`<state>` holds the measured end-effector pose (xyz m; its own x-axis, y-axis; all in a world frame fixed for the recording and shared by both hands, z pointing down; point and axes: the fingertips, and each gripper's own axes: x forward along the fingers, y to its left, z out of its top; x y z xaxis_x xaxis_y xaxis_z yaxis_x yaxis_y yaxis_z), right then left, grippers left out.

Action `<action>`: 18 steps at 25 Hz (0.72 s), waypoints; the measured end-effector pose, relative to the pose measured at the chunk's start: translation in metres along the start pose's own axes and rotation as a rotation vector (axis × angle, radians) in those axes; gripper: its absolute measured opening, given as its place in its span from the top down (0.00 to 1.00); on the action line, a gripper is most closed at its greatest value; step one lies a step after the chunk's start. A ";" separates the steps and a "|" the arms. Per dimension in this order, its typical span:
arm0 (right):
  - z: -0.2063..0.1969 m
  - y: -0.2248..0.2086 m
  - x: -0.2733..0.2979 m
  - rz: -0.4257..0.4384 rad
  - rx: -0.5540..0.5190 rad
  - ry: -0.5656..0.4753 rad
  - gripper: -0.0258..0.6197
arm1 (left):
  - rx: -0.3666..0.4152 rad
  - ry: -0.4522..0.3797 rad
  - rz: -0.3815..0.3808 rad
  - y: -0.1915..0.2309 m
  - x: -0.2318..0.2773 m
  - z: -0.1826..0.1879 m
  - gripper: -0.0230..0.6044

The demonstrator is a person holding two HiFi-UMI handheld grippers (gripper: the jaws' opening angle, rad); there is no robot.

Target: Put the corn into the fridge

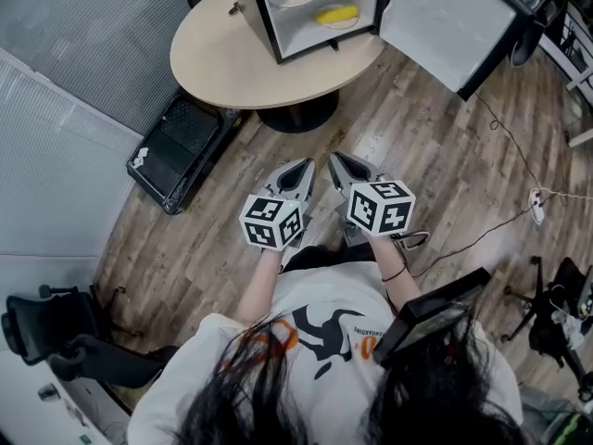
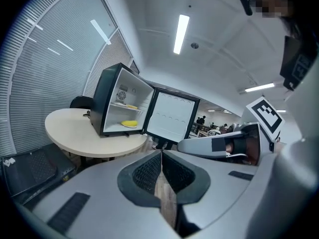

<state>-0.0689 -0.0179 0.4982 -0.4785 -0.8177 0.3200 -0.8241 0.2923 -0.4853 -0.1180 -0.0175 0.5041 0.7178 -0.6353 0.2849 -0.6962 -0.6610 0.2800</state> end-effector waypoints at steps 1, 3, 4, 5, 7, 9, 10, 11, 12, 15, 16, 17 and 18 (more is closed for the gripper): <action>-0.001 -0.001 -0.002 -0.006 -0.001 -0.001 0.91 | 0.003 0.001 -0.006 -0.002 0.000 -0.001 0.94; -0.002 -0.003 -0.006 -0.018 -0.003 -0.005 0.91 | 0.009 0.002 -0.017 -0.006 0.001 -0.001 0.94; -0.002 -0.004 -0.009 -0.026 -0.002 -0.008 0.91 | 0.011 0.003 -0.022 -0.008 0.001 0.000 0.94; -0.003 -0.005 -0.011 -0.034 -0.001 -0.012 0.91 | 0.013 0.003 -0.028 -0.010 0.001 0.000 0.94; -0.003 -0.007 -0.014 -0.049 0.004 -0.020 0.91 | 0.016 0.006 -0.040 -0.012 0.001 0.000 0.94; -0.004 -0.009 -0.015 -0.059 0.010 -0.024 0.91 | 0.017 0.008 -0.047 -0.013 0.000 0.000 0.94; -0.004 -0.010 -0.016 -0.064 0.010 -0.026 0.91 | 0.017 0.009 -0.050 -0.013 0.000 0.000 0.94; -0.004 -0.011 -0.017 -0.069 0.010 -0.027 0.91 | 0.018 0.009 -0.052 -0.013 0.000 0.000 0.94; -0.003 -0.012 -0.018 -0.074 0.010 -0.029 0.91 | 0.020 0.009 -0.055 -0.014 0.000 0.000 0.94; -0.001 -0.014 -0.020 -0.083 0.012 -0.037 0.91 | 0.026 0.007 -0.060 -0.016 0.000 0.002 0.94; -0.001 -0.014 -0.020 -0.085 0.012 -0.039 0.91 | 0.027 0.007 -0.062 -0.016 0.000 0.003 0.94; 0.000 -0.014 -0.020 -0.086 0.011 -0.040 0.91 | 0.027 0.008 -0.062 -0.016 -0.001 0.002 0.94; 0.000 -0.013 -0.019 -0.087 0.010 -0.040 0.91 | 0.026 0.009 -0.062 -0.015 -0.001 0.002 0.94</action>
<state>-0.0489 -0.0060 0.4988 -0.3926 -0.8590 0.3286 -0.8588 0.2145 -0.4653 -0.1083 -0.0075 0.4979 0.7595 -0.5889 0.2763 -0.6496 -0.7093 0.2738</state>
